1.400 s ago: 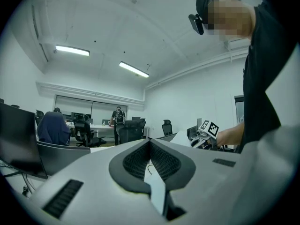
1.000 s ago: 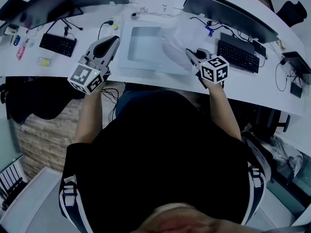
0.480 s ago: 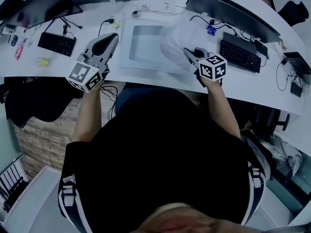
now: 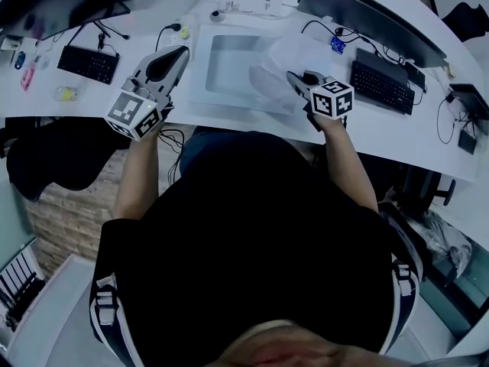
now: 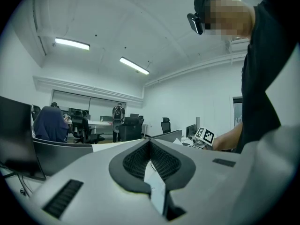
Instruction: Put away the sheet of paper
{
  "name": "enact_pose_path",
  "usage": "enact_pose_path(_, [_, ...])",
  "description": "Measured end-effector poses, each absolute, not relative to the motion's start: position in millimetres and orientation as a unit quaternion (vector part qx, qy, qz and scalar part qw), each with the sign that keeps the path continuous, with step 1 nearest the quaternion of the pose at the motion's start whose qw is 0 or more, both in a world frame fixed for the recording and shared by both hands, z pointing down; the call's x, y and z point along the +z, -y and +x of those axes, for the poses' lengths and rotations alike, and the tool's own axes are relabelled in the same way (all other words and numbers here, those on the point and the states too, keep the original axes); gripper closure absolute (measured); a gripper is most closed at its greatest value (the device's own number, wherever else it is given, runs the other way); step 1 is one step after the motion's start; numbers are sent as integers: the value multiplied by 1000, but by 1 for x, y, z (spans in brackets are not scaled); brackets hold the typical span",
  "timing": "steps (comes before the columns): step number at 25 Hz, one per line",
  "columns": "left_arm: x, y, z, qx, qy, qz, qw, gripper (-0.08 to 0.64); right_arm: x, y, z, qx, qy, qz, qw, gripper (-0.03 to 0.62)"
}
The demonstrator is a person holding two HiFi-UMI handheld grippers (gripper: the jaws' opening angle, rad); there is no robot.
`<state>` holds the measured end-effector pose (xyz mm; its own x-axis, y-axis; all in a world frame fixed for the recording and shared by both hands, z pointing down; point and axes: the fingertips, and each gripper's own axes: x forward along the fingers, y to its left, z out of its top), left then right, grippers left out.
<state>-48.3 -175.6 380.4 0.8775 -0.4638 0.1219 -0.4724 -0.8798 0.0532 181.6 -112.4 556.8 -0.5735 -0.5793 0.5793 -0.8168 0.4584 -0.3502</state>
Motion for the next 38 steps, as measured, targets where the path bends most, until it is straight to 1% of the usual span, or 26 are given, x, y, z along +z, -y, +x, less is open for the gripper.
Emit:
enact_pose_path(13, [393, 187, -60, 66, 248, 965, 52, 538, 591, 120, 171, 341, 826, 401, 202, 578])
enact_pose_path(22, [400, 195, -58, 75, 243, 965, 59, 538, 628, 128, 173, 378, 817, 390, 196, 578])
enact_pose_path(31, [404, 203, -62, 80, 248, 964, 61, 538, 642, 138, 172, 387, 819, 380, 189, 578])
enact_pose_path(38, [410, 207, -66, 83, 250, 962, 69, 538, 663, 144, 175, 394, 815, 374, 202, 578])
